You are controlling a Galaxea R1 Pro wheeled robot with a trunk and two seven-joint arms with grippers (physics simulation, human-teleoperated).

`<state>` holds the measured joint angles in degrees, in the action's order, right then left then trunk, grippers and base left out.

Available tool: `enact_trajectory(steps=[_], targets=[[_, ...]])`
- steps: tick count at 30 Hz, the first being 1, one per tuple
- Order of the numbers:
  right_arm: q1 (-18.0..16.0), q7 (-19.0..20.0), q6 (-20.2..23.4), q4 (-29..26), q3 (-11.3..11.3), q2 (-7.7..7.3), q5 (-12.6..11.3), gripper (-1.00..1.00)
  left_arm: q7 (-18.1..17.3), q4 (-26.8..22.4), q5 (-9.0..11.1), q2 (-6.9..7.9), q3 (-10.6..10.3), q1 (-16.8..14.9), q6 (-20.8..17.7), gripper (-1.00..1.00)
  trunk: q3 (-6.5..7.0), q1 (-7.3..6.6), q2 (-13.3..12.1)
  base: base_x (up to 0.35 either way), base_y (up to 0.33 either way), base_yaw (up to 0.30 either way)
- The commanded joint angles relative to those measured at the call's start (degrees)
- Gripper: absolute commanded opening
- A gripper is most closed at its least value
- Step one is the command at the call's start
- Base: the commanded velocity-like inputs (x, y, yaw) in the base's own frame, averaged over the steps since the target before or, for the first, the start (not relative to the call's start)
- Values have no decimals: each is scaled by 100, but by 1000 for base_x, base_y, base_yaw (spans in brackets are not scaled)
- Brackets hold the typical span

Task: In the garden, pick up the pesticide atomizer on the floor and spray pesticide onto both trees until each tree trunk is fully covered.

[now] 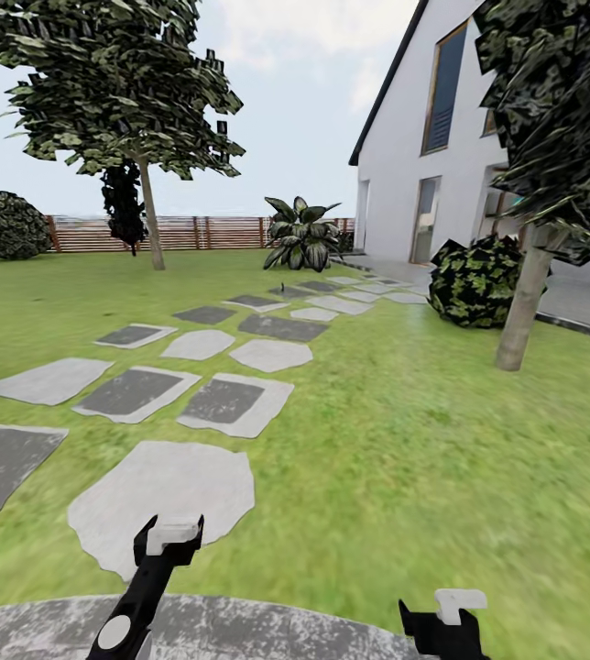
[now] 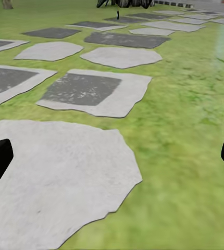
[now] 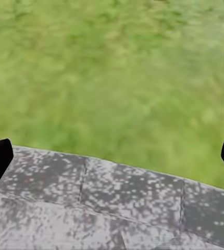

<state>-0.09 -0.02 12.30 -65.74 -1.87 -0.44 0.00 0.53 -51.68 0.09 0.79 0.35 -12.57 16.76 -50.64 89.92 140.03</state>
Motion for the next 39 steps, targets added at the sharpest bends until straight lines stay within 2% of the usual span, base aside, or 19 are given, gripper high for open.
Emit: enact_trajectory(steps=[1,39], targets=[[0,4,0,0,-2,0,0,100,-1,0,0,0,0,0,1,100,0,0,0,335,0,0],[0,-7,0,-4,-4,0,0,100,0,8,0,0,0,0,3,100,0,0,0,335,0,0]])
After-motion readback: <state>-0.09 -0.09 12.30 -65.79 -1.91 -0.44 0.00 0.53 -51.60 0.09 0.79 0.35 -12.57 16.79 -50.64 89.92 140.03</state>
